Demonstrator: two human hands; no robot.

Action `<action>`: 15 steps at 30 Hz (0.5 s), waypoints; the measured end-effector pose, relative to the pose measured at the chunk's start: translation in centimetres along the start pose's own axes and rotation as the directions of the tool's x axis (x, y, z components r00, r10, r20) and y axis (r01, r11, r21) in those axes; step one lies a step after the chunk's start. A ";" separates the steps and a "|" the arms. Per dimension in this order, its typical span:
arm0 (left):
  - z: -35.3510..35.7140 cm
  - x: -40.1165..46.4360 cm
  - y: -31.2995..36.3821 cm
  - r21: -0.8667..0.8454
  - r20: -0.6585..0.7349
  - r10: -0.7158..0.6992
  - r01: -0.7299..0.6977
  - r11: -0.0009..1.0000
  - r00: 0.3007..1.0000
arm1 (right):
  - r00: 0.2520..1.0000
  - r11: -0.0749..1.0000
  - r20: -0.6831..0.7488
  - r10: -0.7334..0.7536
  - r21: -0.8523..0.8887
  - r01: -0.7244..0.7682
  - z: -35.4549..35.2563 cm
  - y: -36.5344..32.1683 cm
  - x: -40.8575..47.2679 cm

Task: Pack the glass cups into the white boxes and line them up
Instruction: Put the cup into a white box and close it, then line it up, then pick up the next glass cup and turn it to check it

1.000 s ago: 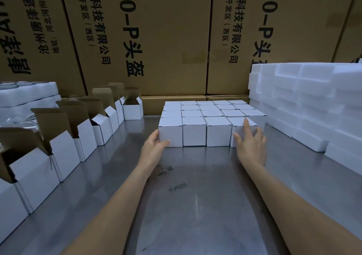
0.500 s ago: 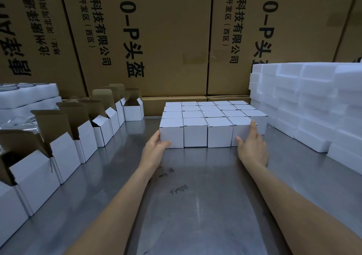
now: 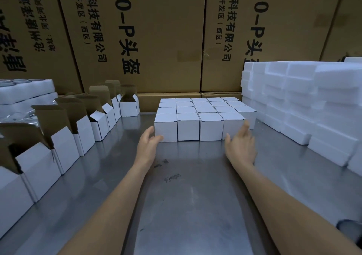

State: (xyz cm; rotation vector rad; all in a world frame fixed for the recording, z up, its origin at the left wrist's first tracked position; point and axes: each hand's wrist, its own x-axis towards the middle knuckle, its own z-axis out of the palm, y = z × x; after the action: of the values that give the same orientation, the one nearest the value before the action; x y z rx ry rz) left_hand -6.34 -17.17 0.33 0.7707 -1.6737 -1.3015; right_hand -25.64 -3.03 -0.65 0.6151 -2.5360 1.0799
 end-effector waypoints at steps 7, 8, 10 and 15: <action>-0.6 -4.5 0.4 0.019 0.015 0.011 -0.011 1.000 1.000 | 0.986 0.981 0.093 -0.139 -0.119 0.150 -2.5 -0.2 -4.4; -0.7 -5.2 0.5 0.014 0.015 0.019 -0.019 1.000 1.000 | 0.981 0.975 0.109 -0.159 -0.142 0.174 -2.9 -0.3 -5.1; -0.9 -6.6 0.9 0.008 0.011 0.031 -0.031 1.000 0.999 | 0.975 0.963 0.121 -0.188 -0.175 0.207 -3.8 -0.4 -6.6; -1.6 -9.5 1.6 -0.019 -0.008 0.054 -0.054 0.998 0.999 | 0.961 0.936 0.157 -0.226 -0.238 0.259 -6.2 -0.5 -9.9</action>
State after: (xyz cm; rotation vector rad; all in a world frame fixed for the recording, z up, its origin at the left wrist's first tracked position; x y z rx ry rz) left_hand -0.60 -9.25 -0.42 0.7134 -1.6633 -1.2738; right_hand -16.14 3.88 -0.62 0.9203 -2.5611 0.6322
